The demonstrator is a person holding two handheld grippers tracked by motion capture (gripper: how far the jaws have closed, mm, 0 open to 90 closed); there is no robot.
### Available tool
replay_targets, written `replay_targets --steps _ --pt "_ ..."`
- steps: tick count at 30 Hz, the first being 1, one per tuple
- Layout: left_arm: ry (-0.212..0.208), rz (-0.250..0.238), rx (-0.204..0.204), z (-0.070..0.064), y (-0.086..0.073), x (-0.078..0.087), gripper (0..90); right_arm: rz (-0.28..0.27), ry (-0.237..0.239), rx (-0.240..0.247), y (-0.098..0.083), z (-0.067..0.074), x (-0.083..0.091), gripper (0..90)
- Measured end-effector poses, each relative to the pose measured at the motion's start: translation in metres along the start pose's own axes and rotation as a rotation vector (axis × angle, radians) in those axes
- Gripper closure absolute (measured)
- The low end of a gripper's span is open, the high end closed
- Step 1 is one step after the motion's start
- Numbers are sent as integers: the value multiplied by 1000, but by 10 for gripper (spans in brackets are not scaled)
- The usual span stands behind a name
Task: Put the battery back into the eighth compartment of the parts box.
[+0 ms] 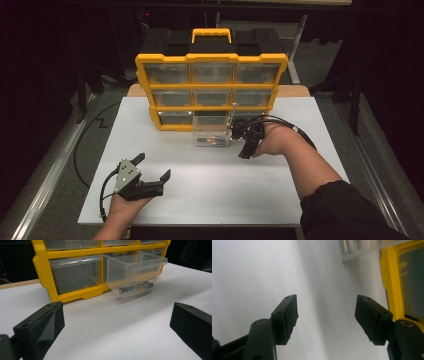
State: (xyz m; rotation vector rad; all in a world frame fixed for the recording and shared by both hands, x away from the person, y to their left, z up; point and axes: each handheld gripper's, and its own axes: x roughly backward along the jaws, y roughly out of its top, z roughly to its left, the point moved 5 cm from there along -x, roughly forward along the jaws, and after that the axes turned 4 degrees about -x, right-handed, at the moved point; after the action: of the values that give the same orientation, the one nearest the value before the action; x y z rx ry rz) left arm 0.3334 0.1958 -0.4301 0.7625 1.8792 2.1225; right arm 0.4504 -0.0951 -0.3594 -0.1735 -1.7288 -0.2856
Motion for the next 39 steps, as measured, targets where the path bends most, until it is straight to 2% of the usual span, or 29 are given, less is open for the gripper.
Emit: replay_targets --steps 6,16,20,24,28,31,33,35,39 --pt "0 1 -1 0 0 0 4 -1 22 -24 -13 5 -14 321" --pt "-2 2 1 -1 0 0 3 26 50 -32 -29 19 -45 226" --pt "-2 4 0 -1 0 -1 4 32 50 -36 -32 25 -58 146" --pt "-4 4 -1 -2 0 -1 4 41 45 -37 -34 29 -69 9" --pt "-5 7 -1 -2 -1 -1 3 46 26 -37 -36 31 -75 9" --pt "-4 8 -2 -2 -1 -2 4 23 30 -44 -36 33 -76 9" --pt "-4 9 -2 -2 -1 -2 3 -13 35 -61 -36 33 -76 9" --pt "-6 9 -3 -2 -1 -2 4 -27 21 -64 -37 33 -75 8" --pt "-6 13 -6 -2 -1 -2 4 -99 12 -113 -39 33 -74 9"
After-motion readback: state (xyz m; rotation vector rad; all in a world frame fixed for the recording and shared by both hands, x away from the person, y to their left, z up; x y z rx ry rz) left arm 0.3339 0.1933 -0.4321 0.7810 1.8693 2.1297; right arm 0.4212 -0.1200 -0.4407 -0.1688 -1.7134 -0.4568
